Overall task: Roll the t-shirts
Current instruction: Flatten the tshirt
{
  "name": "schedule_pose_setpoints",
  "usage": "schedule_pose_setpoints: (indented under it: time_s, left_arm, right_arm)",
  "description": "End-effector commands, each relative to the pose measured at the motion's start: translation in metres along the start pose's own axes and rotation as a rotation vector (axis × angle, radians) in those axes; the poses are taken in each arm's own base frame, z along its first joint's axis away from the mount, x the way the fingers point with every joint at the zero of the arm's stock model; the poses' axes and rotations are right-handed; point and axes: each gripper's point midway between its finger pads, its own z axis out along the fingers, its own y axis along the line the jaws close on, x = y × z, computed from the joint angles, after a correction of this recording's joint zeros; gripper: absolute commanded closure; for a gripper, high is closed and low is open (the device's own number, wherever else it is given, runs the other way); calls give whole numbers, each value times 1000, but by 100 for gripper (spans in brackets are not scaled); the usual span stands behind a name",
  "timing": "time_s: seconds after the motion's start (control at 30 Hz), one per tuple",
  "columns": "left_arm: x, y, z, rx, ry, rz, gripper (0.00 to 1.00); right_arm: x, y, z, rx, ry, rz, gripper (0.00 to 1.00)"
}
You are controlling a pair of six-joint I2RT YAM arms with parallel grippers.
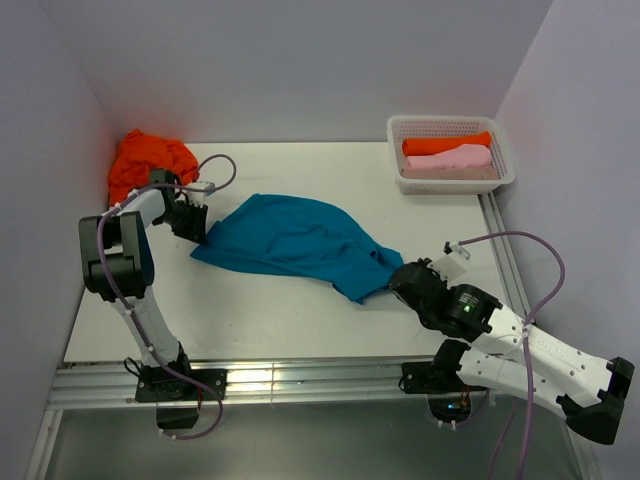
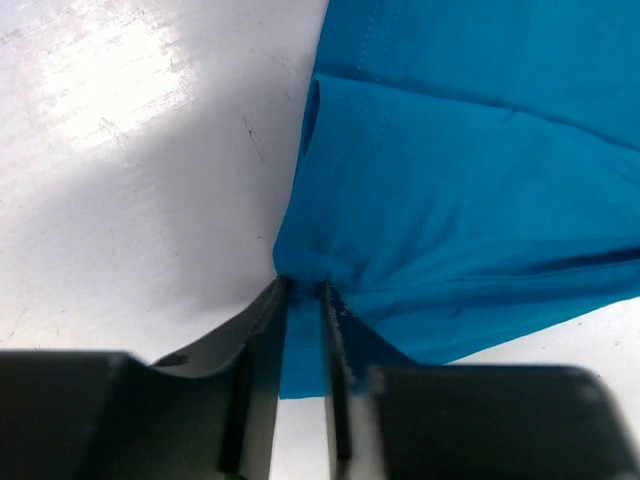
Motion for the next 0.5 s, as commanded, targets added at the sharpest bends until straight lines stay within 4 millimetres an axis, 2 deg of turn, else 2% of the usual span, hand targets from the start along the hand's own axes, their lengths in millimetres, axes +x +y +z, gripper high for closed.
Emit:
schedule_pose_setpoints:
  time_s: [0.0, 0.03, 0.13, 0.47]
  left_arm:
    - [-12, -1, 3, 3, -16, 11, 79]
    - [-15, -1, 1, 2, -23, 13, 85]
    - [-24, 0, -6, -11, -44, 23, 90]
    - [-50, 1, -39, -57, -117, 58, 93]
  right_arm:
    - [-6, 4, 1, -13, -33, 15, 100]
    - [-7, 5, 0, -15, -34, 16, 100]
    - [-7, 4, -1, -15, -34, 15, 100]
    - [-14, -3, -5, 4, -50, 20, 100]
